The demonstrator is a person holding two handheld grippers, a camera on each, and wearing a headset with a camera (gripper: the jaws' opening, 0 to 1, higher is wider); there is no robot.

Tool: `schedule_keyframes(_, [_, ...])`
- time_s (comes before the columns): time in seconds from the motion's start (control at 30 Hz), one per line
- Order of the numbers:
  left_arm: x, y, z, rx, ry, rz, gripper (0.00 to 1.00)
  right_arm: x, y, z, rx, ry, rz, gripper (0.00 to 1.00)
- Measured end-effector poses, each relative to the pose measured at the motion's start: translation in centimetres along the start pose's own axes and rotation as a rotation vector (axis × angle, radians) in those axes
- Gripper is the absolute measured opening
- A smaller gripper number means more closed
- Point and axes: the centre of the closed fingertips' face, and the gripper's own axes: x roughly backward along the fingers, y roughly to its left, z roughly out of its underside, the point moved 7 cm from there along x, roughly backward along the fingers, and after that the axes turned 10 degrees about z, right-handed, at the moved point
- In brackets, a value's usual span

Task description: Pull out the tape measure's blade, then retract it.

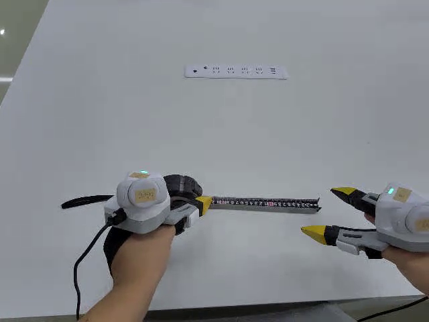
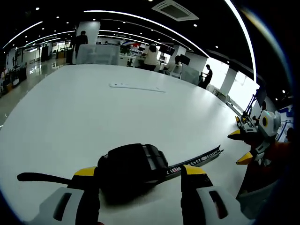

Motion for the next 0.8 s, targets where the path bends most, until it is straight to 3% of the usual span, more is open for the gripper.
schedule_keyframes(0.2, [-0.5,0.4,-0.2,0.074,-0.018,-0.036,0.66,-0.6,-0.5,0.3,0.018,0.027,-0.027,0.55])
schedule_keyframes(0.8, [-1.3,0.7,0.1,0.067,-0.020,-0.098,0.62,-1.7,-1.5,0.2,0.086,0.077,-0.083,0.37])
